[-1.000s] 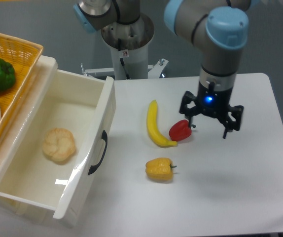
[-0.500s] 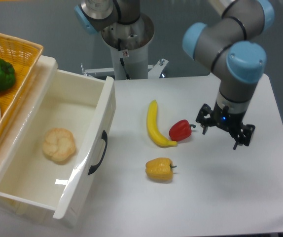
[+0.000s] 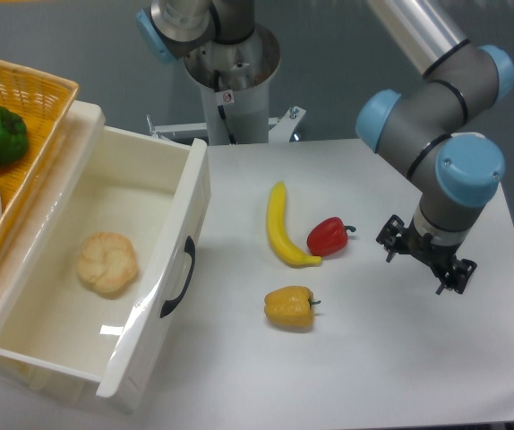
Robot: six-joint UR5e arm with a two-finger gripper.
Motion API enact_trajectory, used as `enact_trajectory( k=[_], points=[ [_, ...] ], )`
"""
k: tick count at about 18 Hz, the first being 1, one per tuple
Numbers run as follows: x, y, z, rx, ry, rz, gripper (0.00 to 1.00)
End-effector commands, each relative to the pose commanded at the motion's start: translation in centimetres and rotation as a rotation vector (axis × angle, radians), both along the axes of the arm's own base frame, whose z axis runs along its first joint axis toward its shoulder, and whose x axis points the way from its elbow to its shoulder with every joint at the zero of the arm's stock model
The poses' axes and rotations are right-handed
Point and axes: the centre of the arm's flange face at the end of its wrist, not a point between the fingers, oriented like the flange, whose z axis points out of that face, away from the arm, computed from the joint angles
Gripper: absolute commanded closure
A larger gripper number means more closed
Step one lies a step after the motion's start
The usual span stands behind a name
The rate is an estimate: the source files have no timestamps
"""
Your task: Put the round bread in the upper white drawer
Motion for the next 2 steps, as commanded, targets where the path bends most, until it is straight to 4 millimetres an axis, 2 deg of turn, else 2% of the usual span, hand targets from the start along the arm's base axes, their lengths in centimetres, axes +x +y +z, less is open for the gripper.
enact_trajectory(
  k=[2],
  points=[
    [-0.01, 0.36, -0.99, -0.015, -0.006, -0.006, 0.00]
  ],
)
